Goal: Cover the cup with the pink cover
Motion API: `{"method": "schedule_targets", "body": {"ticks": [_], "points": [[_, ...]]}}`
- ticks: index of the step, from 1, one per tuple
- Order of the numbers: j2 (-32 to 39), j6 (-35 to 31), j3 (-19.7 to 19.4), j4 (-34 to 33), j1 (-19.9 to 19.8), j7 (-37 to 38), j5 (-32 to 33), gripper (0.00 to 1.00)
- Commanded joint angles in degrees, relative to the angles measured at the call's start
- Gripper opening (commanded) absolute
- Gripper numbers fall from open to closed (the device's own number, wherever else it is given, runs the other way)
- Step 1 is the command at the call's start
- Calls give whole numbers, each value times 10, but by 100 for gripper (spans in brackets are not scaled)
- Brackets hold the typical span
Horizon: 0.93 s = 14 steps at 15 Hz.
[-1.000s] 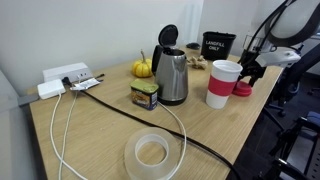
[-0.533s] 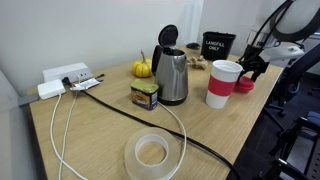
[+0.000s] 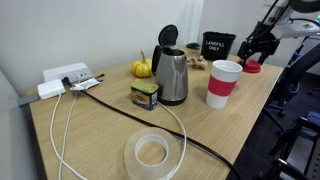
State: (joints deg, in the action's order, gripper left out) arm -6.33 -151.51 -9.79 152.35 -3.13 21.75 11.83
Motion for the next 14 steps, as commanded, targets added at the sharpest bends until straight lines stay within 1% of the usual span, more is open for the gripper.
{"method": "schedule_targets", "body": {"ticks": [1, 4, 7, 11, 14], "points": [[-80, 91, 33, -3, -15, -19, -24, 67], [-143, 162, 53, -19, -13, -26, -56, 67], [-198, 213, 80, -30, -3, -35, -74, 67], [-243, 226, 124, -29, 18, -30, -95, 67], [-254, 226, 149, -28, 35, -30, -105, 67]]}}
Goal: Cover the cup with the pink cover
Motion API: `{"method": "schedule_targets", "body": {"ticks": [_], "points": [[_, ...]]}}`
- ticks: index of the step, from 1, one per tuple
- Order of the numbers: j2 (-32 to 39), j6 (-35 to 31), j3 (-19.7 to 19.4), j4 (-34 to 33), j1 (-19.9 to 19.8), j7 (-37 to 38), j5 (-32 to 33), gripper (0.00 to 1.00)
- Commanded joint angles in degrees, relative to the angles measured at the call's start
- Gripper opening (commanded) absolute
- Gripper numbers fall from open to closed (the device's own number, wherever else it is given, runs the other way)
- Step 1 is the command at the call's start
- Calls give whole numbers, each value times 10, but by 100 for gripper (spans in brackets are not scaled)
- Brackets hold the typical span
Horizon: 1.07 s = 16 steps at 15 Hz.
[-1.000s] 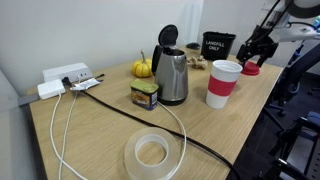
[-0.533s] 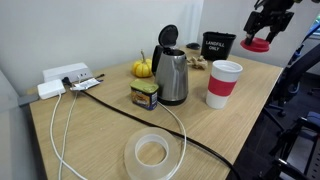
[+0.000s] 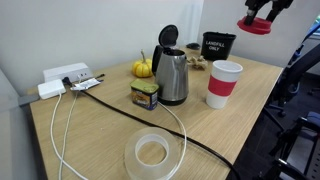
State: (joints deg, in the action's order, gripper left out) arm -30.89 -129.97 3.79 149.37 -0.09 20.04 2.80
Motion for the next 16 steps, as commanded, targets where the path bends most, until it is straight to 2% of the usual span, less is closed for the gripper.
{"method": "schedule_targets", "body": {"ticks": [1, 9, 16], "points": [[-10, 9, 20, 3, 10, -13, -17, 67], [-2, -41, 31, 41, 30, -24, -24, 67], [37, -94, 38, 49, 46, -37, -23, 67]]}}
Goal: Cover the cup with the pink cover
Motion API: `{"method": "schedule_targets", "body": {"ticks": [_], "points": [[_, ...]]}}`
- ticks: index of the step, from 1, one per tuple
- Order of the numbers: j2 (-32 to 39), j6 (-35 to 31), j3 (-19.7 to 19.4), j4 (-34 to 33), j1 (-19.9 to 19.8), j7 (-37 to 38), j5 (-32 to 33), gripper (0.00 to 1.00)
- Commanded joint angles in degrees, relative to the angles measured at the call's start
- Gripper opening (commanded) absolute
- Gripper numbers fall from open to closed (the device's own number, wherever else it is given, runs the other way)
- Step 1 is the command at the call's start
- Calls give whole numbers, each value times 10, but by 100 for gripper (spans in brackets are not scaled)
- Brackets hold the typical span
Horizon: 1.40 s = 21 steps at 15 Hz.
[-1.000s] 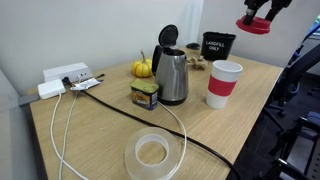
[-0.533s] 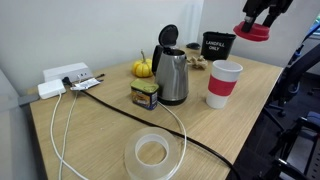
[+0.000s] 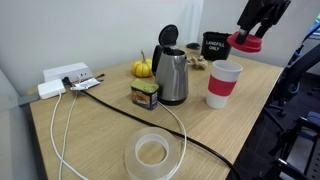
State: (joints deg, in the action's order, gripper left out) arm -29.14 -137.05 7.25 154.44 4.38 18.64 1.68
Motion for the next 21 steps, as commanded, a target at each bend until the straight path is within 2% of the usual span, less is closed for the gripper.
{"method": "schedule_targets", "body": {"ticks": [1, 13, 21], "points": [[30, -26, 5, -6, 3, -25, -12, 67], [109, -15, 26, -47, 8, -32, 7, 67], [152, -4, 44, -73, 1, 1, 65, 67]]}}
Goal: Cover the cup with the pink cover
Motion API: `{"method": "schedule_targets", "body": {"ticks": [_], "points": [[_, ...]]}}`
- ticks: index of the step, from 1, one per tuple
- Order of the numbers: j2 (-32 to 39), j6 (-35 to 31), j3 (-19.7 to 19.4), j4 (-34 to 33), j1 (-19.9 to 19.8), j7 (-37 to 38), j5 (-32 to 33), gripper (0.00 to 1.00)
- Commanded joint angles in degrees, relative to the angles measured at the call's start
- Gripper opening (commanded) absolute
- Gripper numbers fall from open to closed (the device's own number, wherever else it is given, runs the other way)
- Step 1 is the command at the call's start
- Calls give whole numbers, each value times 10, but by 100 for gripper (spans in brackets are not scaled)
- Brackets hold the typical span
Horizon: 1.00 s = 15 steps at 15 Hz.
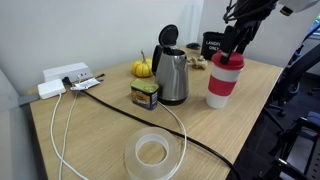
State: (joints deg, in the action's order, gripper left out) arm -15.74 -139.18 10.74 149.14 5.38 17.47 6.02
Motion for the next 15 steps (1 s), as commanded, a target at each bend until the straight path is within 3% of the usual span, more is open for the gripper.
{"method": "schedule_targets", "body": {"ticks": [1, 9, 15], "points": [[20, 20, 9, -24, -8, 17, 28, 67], [14, 71, 2, -26, -8, 33, 39, 67], [18, 44, -6, -24, 0, 18, 6, 67]]}}
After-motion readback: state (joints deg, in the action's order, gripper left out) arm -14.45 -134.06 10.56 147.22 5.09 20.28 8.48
